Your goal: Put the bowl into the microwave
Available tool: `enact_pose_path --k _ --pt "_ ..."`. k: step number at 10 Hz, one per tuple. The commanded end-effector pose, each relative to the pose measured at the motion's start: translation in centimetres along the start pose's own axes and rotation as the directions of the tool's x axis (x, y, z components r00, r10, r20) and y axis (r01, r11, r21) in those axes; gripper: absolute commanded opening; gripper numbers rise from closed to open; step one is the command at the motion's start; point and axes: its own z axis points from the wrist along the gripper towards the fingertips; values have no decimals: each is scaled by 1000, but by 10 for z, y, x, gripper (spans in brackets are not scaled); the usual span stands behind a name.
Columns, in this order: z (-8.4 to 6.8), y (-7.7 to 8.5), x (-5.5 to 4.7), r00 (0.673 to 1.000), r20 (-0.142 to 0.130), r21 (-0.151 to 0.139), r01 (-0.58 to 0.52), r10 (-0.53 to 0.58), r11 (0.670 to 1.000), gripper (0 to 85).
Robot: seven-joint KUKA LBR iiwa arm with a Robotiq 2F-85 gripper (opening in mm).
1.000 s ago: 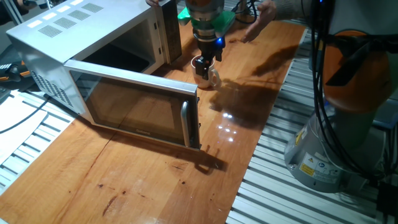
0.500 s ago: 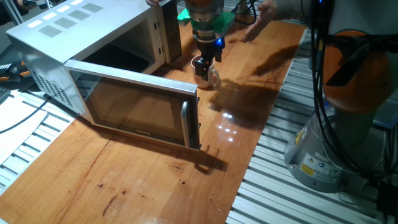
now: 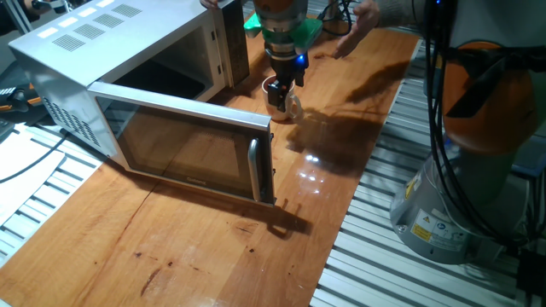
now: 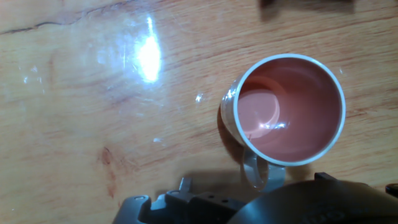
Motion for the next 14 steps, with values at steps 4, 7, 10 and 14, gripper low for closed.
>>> enact_pose_path --k 4,7,10,14 --pt "1 0 0 1000 1 -2 -2 2 1000 850" --pt "4 0 0 1000 1 -5 -2 2 1000 850" --pt "9 1 -1 1000 5 -8 -2 2 1000 850" --pt "11 1 -1 1000 5 -10 0 0 1000 850"
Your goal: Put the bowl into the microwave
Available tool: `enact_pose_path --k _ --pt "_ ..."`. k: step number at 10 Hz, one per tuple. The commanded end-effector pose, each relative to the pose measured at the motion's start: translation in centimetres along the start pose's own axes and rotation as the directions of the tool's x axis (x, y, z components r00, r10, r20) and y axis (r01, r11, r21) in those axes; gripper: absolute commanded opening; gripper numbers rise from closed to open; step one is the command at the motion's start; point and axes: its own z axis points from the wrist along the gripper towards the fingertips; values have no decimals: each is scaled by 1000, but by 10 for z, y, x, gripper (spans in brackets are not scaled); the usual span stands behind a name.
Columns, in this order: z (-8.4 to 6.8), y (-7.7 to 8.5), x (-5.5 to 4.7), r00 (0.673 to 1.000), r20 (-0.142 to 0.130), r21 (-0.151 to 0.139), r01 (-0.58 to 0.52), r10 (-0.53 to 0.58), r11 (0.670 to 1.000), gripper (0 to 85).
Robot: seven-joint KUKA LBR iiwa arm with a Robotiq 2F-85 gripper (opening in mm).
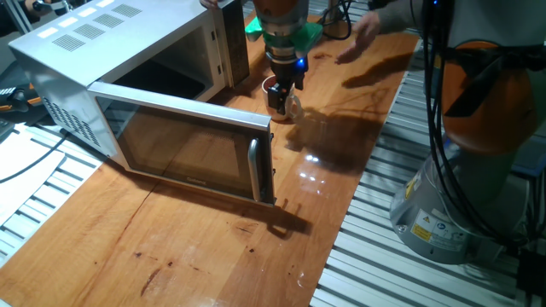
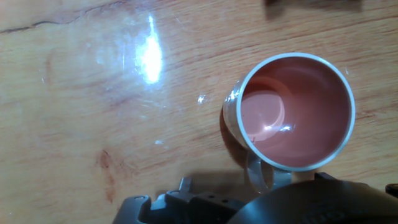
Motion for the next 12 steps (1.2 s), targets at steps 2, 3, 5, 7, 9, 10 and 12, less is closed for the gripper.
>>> enact_pose_path --k 2,3,5,7,9,10,12 --pt "1 1 0 1000 2 0 -1 1 1000 850" --pt "2 1 0 1000 2 0 -1 1 1000 850" --pt "3 1 -1 1000 3 -2 -1 1 1000 850" --pt "7 1 -1 1000 7 -5 0 0 1000 850" --pt "7 1 -1 1000 7 -5 0 0 1000 850" --pt "8 1 -1 1000 7 -7 0 0 1000 850" --pt "8 2 0 1000 7 -7 0 0 1000 850"
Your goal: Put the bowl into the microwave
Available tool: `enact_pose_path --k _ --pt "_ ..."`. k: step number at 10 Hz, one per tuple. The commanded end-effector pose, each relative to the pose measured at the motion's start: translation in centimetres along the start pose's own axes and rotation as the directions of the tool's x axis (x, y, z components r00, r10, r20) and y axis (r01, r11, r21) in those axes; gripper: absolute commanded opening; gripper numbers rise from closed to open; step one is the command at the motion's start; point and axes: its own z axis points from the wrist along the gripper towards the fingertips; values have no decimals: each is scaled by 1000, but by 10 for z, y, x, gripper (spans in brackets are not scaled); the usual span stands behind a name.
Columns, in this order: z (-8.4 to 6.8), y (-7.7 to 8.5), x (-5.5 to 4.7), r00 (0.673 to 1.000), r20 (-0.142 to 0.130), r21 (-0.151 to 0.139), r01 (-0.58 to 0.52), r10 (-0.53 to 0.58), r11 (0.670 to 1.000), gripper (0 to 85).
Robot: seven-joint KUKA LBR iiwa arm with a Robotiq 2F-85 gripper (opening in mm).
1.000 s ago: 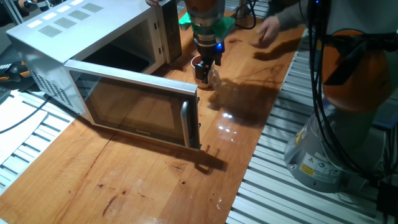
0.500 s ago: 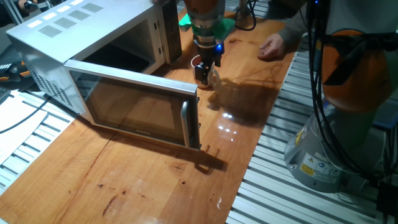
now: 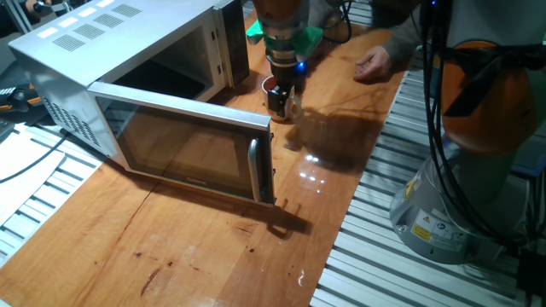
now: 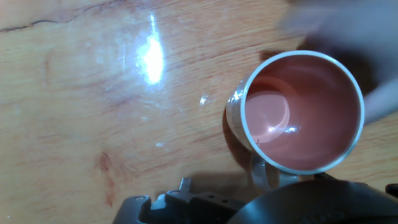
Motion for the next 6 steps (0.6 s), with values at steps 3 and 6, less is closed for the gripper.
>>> enact_pose_path --k 3,6 --pt "3 1 0 1000 0 -2 0 0 1000 850" --pt "6 2 1 1000 3 -3 -3 3 1000 850"
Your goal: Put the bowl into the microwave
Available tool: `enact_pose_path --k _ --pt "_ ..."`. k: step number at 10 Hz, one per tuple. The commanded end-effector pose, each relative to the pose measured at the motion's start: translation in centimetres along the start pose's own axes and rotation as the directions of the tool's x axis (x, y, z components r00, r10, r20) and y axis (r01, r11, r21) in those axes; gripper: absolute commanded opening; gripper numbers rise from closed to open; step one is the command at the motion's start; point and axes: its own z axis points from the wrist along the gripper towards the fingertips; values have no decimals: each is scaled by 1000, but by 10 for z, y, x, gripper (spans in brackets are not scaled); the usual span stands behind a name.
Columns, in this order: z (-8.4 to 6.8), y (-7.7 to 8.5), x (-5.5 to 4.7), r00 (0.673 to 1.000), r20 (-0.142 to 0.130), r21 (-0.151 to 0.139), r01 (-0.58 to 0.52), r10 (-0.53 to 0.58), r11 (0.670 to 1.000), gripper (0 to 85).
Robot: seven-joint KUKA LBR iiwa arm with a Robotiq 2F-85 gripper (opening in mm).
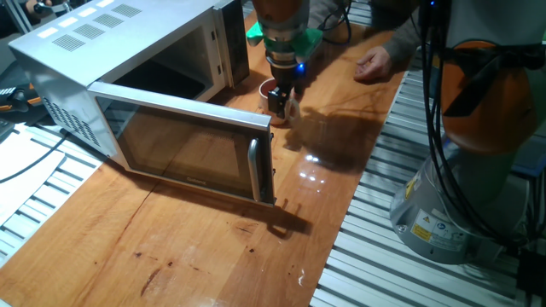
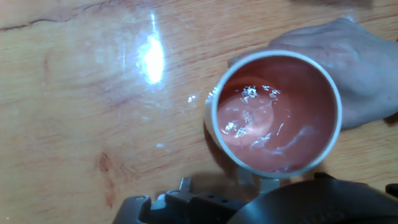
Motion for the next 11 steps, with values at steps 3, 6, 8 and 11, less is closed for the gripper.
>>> enact_pose_path --k 3,6,8,11 --pt "2 1 1 1000 2 0 0 0 1000 850" --pt "4 1 1 1000 5 -2 0 0 1000 850" --pt "4 1 1 1000 6 -4 -1 1 1000 680" --pt "4 1 1 1000 2 1 18 -18 1000 680"
